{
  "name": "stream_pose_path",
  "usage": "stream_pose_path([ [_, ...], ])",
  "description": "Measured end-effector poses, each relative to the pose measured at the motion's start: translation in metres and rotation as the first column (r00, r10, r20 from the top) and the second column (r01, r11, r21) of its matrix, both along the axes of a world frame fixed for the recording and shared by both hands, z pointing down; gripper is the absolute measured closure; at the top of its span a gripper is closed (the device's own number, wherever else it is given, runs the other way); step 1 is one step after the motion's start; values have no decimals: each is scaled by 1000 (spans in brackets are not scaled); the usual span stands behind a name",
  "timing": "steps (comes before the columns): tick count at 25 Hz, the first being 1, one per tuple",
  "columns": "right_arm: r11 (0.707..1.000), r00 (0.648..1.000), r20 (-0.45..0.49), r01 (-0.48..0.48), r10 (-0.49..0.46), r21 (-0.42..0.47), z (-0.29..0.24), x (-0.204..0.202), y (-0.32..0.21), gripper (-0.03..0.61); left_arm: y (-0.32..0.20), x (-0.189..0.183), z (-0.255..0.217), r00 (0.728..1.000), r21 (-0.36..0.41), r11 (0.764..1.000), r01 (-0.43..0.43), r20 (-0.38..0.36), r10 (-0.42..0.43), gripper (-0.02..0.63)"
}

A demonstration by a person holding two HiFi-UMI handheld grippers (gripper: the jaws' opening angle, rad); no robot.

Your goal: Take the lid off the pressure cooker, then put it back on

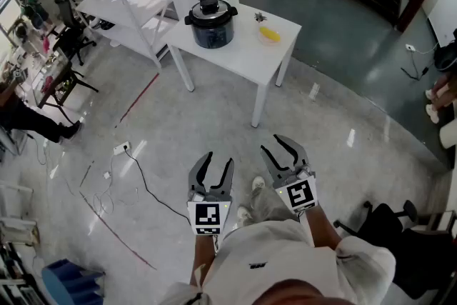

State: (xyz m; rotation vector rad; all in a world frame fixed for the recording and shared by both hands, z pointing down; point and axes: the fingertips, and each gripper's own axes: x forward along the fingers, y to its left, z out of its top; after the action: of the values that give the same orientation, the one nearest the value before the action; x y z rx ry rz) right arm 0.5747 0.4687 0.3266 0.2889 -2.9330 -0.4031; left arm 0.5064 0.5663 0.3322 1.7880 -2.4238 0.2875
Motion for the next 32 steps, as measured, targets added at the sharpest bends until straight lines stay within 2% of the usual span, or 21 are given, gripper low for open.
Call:
stream_pose_path([
  [8,993,1000,-13,21,-23,-114,10,-22,-5,433,-15,-17,8,1000,1,1000,7,-20,-7,396],
  [13,996,999,8,35,-34,-87,21,-57,-42,433,-51,-49,15,1000,-9,1000,7,-12,-7,399],
  [16,992,999,-32,32,-37,-124,20,-79,-64,431,-77,-69,15,1000,-21,1000,6,-9,-7,400],
  [21,988,996,-46,70,-77,-135,20,-112,-102,431,-117,-100,12,1000,-30,999,29,0,-29,400],
  [32,978,989,-58,126,-137,-165,26,-156,-177,431,-192,-138,14,998,-57,996,63,-2,-63,400],
])
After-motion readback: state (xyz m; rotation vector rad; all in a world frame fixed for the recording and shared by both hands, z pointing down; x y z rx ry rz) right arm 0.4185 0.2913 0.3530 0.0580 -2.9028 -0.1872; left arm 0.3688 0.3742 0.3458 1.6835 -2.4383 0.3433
